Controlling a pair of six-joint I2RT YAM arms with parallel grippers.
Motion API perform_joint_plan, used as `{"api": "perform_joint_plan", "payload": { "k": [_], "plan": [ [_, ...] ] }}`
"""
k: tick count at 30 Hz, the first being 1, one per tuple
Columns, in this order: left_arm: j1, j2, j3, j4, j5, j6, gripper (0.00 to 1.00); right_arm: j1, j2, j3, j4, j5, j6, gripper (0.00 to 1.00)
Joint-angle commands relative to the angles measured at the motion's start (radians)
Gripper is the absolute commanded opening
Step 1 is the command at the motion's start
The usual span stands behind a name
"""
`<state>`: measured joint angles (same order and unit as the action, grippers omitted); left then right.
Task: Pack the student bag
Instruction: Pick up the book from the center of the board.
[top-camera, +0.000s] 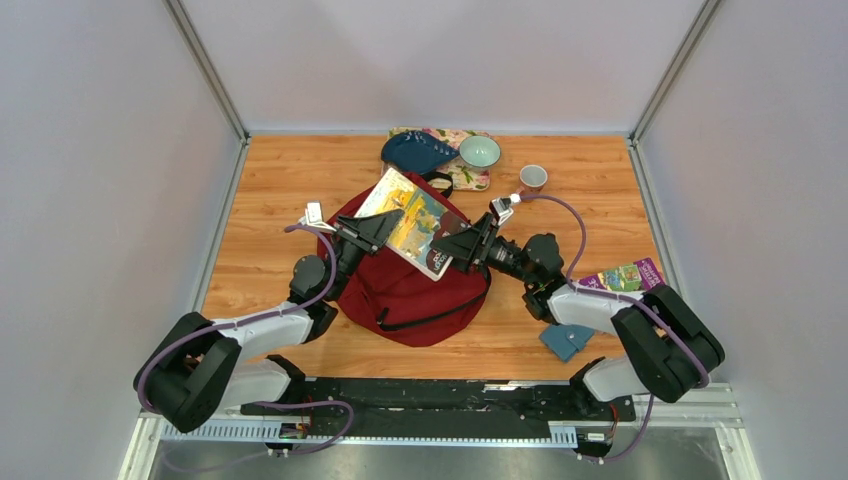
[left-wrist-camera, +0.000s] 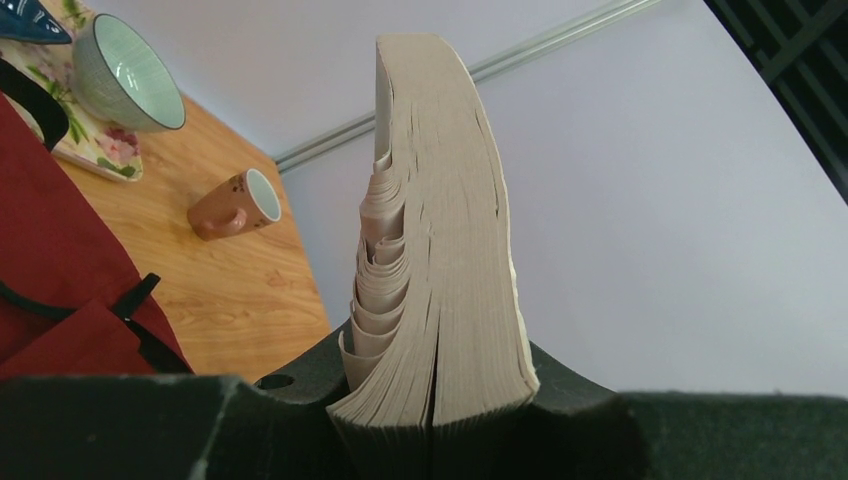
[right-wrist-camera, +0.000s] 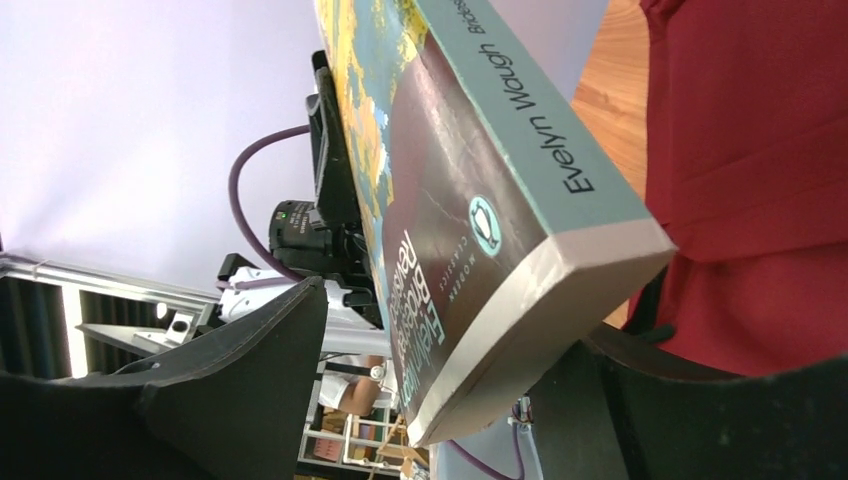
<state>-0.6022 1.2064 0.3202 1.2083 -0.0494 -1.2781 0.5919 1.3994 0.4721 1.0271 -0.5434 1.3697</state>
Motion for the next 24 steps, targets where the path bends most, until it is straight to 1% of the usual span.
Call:
{"api": "perform_joint_plan", "payload": {
  "k": [1,4,5,7,8,10,11,13,14,15,16,17,18,19,20,21,22,23,24],
  "plan": [
    [-0.005,-0.021,0.019,0.364,0.029,-0.044,0.00,0.017,0.016,0.028,0.205,-0.004,0.052,0.72],
    [-0.005,-0.007,0.022,0.376,0.042,-0.056,0.00,0.028,0.013,0.051,0.192,-0.004,0.048,0.63],
    [-0.007,-0.002,0.025,0.378,0.043,-0.061,0.00,0.034,0.015,0.054,0.194,-0.006,0.049,0.48],
    [-0.005,0.015,0.034,0.379,0.081,-0.081,0.00,0.037,0.015,0.065,0.205,-0.007,0.055,0.35],
    [-0.005,0.022,0.039,0.378,0.091,-0.089,0.00,0.042,0.015,0.066,0.208,-0.009,0.057,0.20],
    [-0.005,0.042,0.051,0.378,0.115,-0.112,0.00,0.042,0.009,0.065,0.214,-0.007,0.057,0.05],
    [-0.005,0.045,0.054,0.376,0.143,-0.113,0.07,0.039,-0.003,0.057,0.214,0.002,0.052,0.00],
    [-0.005,0.050,0.053,0.375,0.172,-0.092,0.27,0.037,-0.031,0.046,0.165,0.013,0.032,0.00],
    [-0.004,0.048,0.049,0.360,0.193,-0.081,0.45,0.033,-0.072,0.036,0.134,0.031,-0.003,0.00],
    [0.001,0.035,0.043,0.337,0.207,-0.073,0.56,0.029,-0.098,0.031,0.052,0.042,-0.026,0.00],
    [0.007,0.022,0.045,0.298,0.226,-0.046,0.64,0.025,-0.131,0.027,-0.002,0.052,-0.052,0.00],
    [0.013,0.009,0.049,0.181,0.282,-0.026,0.75,0.011,-0.204,0.025,-0.066,0.087,-0.113,0.00],
    [0.027,-0.028,0.066,0.104,0.314,0.003,0.75,0.006,-0.244,0.026,-0.223,0.111,-0.147,0.00],
    [0.028,-0.050,0.080,0.017,0.344,0.085,0.75,0.002,-0.288,0.034,-0.321,0.138,-0.193,0.00],
    [0.030,-0.073,0.098,-0.207,0.389,0.139,0.76,-0.003,-0.378,0.049,-0.434,0.217,-0.236,0.00],
    [0.028,-0.114,0.161,-0.348,0.407,0.204,0.76,-0.003,-0.425,0.084,-0.652,0.270,-0.326,0.00],
    [0.030,-0.129,0.202,-0.492,0.417,0.338,0.76,-0.004,-0.466,0.097,-0.741,0.317,-0.358,0.00],
    [0.030,-0.137,0.245,-0.773,0.410,0.411,0.76,-0.004,-0.541,0.112,-0.821,0.417,-0.385,0.00],
    [0.028,-0.142,0.326,-0.896,0.392,0.477,0.76,-0.007,-0.575,0.128,-0.949,0.462,-0.427,0.00]
  ]
}}
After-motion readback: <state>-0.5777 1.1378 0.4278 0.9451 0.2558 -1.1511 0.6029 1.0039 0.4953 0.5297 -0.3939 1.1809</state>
